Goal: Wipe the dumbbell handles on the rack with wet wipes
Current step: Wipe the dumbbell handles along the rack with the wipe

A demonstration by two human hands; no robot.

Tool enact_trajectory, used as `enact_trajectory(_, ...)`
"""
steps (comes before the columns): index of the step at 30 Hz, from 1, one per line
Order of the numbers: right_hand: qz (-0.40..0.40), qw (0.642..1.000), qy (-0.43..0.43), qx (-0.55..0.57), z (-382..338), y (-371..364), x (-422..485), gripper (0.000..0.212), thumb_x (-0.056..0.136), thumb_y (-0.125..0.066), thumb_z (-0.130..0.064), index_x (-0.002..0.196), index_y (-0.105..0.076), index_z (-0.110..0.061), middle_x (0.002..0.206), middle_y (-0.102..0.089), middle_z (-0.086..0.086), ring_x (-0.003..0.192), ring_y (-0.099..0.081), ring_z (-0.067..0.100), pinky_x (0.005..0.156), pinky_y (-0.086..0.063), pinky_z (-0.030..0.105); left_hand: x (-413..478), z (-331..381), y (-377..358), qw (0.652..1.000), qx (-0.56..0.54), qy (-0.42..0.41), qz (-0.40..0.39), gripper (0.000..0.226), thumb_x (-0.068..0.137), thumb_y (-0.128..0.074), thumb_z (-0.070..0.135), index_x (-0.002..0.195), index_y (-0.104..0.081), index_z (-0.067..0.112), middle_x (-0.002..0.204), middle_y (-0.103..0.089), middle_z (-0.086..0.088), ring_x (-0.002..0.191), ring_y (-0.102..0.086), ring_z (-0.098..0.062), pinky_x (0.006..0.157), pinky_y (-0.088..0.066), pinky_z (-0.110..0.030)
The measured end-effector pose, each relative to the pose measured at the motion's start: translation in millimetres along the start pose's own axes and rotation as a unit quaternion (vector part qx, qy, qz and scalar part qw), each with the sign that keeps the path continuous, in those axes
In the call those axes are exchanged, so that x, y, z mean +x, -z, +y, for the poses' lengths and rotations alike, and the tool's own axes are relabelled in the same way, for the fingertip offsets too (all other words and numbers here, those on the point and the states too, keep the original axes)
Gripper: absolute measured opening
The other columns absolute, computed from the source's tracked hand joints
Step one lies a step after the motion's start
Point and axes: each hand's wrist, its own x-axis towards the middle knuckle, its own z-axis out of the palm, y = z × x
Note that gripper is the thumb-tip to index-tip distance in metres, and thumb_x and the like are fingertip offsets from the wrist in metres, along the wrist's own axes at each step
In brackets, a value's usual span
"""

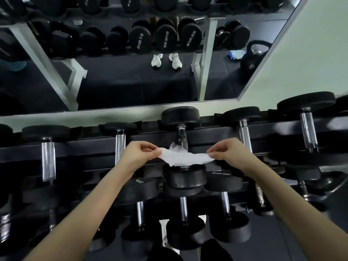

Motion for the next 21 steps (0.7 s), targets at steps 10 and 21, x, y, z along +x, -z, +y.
enact_trajectory(10, 0.053, 0.992, -0.058, 0.101, 10.4, 3.1, 52.4, 0.013, 0.087, -0.062, -0.006, 0.097, -0.069, -0.001, 0.070, -0.065, 0.002, 0.058, -0.060, 0.009, 0.054, -0.044, 0.014, 29.2, -3.5, -26.4, 0.971, -0.224, 0.069, 0.047, 0.019, 0.087, -0.064, 0.013, 0.072, -0.052, 0.010, 0.080, -0.066, -0.008, 0.071, -0.066, -0.022, 0.069, -0.053, -0.022)
enact_trajectory(21, 0.148, 0.985, -0.027, -0.082, -7.6, -76.5, 55.5, 0.031, 0.091, -0.055, -0.033, 0.116, -0.064, -0.017, 0.104, -0.069, 0.002, 0.100, -0.062, 0.022, 0.081, -0.043, 0.029, 48.2, -13.0, -72.2, 0.988, 0.024, 0.002, 0.151, 0.028, 0.085, -0.065, 0.033, 0.107, -0.067, 0.016, 0.100, -0.069, 0.005, 0.094, -0.064, -0.014, 0.080, -0.049, -0.027)
